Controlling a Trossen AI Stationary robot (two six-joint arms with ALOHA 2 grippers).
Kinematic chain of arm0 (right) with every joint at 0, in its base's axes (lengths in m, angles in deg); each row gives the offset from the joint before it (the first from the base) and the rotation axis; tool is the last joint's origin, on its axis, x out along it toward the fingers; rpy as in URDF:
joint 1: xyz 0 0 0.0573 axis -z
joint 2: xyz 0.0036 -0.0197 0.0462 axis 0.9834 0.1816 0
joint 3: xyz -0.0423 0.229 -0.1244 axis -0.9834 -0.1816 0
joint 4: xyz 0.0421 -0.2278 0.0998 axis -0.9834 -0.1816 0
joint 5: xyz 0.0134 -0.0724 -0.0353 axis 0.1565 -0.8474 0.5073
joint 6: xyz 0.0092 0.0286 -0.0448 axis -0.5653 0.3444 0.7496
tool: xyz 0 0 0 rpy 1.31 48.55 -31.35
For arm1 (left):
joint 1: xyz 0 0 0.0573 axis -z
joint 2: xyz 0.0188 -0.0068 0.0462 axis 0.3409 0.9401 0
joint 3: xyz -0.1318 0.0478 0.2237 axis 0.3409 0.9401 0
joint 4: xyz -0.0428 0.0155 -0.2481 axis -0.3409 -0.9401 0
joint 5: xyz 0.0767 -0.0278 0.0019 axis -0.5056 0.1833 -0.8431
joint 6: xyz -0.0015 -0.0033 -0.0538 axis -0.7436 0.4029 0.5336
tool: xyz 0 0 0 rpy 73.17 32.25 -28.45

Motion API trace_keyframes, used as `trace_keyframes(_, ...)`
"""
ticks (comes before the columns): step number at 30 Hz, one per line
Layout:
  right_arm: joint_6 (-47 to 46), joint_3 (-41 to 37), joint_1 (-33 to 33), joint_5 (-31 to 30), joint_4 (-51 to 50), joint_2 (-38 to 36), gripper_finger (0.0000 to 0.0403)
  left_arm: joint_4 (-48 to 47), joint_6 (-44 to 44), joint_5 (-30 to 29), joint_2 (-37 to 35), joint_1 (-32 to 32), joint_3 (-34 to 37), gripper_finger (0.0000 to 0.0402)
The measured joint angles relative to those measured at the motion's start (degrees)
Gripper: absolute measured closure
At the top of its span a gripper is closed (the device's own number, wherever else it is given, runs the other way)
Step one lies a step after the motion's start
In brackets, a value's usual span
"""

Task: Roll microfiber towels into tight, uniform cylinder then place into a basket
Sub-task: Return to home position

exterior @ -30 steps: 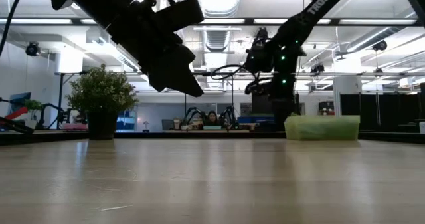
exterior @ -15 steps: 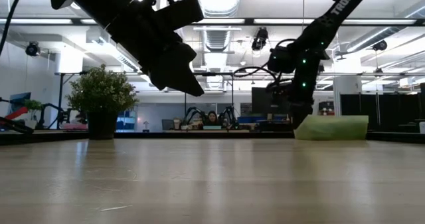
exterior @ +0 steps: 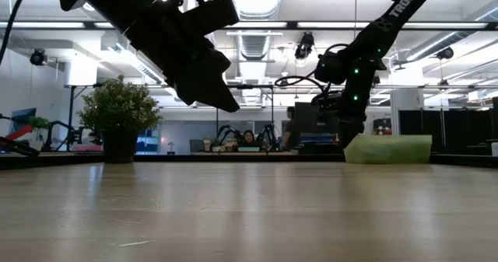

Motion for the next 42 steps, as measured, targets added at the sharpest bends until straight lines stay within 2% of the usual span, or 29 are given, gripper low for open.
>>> trace_keyframes(5,-2.61,-0.04,-0.26,0.38,0.28,-1.87,0.0394,-0.08,-2.75,0.78,-0.50,-0.14,0.00,0.0387)
trace_keyframes(7,-2.98,-0.07,-0.80,2.41,0.26,-4.31,0.0394,-0.66,-3.44,1.22,-2.12,-0.47,0.05,0.0387)
trace_keyframes(11,-5.55,-0.13,-2.31,8.94,-0.53,-12.07,0.0394,-0.51,-9.68,1.49,-7.14,-1.60,1.56,0.0387)
trace_keyframes(14,-9.59,-1.28,-3.32,16.08,-0.12,-19.51,0.0394,0.81,-12.33,2.08,-12.58,-3.67,4.27,0.0387)
trace_keyframes(17,-11.89,-4.04,-5.39,23.93,1.65,-26.51,0.0394,10.28,-16.69,5.45,-19.27,-6.46,10.62,0.0387)
trace_keyframes(21,-13.84,-10.86,-9.16,27.26,6.50,-35.16,0.0394,25.62,-18.92,15.97,-28.51,-10.08,22.22,0.0387)
trace_keyframes(24,-15.57,-16.84,-11.08,26.91,10.15,-41.01,0.0394,31.52,-17.98,18.68,-35.76,-10.92,30.23,0.0387)
trace_keyframes(32,-20.85,-33.80,-14.51,27.56,26.12,-54.43,0.0394,32.79,-14.91,19.07,-56.75,-10.87,43.67,0.0387)
trace_keyframes(38,-23.87,-46.46,-14.84,31.35,45.98,-62.10,0.0394,32.89,-14.88,22.55,-70.97,-10.86,50.02,0.0387)
trace_keyframes(42,-23.99,-53.02,-14.84,31.58,54.48,-65.55,0.0394,32.36,-14.86,25.35,-78.41,-10.86,53.66,0.0387)
